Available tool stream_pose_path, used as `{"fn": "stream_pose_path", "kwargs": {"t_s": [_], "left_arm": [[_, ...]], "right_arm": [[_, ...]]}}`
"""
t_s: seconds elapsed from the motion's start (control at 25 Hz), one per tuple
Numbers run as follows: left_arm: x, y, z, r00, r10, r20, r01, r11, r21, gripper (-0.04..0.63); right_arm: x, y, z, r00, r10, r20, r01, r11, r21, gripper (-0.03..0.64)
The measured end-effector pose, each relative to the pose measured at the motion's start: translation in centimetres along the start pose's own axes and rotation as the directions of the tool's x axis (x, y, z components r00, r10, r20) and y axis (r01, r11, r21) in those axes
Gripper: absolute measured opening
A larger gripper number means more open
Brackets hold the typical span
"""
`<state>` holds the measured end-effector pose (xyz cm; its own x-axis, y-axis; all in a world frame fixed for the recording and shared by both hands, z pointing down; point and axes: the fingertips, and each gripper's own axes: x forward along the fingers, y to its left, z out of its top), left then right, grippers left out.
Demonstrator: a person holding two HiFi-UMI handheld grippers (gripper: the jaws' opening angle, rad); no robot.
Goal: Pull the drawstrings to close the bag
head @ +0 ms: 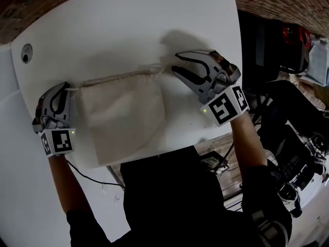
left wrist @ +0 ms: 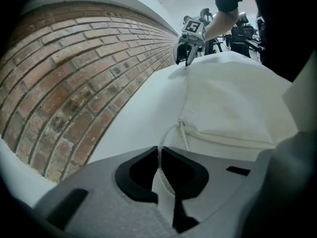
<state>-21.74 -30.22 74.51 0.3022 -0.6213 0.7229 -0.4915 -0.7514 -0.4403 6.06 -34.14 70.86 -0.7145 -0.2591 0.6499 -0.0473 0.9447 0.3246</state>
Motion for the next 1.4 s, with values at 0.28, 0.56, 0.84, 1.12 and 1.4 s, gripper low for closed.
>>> {"fn": "stream_pose_path", "kwargs": {"t_s": [0.28,0.56,0.84,1.12,1.4], "left_arm": [[0.0,0.2,-0.2,1.0,0.011,0.006,-0.011,1.0,-0.005,0.029],[-0.2,0.5,0.3,0.999,0.024,0.025,-0.024,1.0,-0.011,0.029],[0.0,0.3,0.4,0.999,0.023,0.037,-0.023,1.0,-0.018,0.028],[0.0,0.6,0.6,0.999,0.026,0.046,-0.025,1.0,-0.019,0.028],[0.0,0.6,0.8,0.996,0.042,0.077,-0.036,0.996,-0.076,0.026]], "right_arm": [[1.4,0.7,-0.7,0.996,0.074,-0.046,-0.076,0.996,-0.036,0.18],[2.6,1.9,-0.5,0.989,0.132,-0.067,-0.136,0.989,-0.059,0.199],[3.4,1.7,-0.2,0.981,0.188,-0.044,-0.186,0.982,0.041,0.186],[4.0,1.1,0.2,0.993,0.116,-0.037,-0.117,0.993,-0.02,0.168],[4.3,-0.7,0.1,0.995,-0.093,-0.048,0.09,0.994,-0.053,0.107]]}}
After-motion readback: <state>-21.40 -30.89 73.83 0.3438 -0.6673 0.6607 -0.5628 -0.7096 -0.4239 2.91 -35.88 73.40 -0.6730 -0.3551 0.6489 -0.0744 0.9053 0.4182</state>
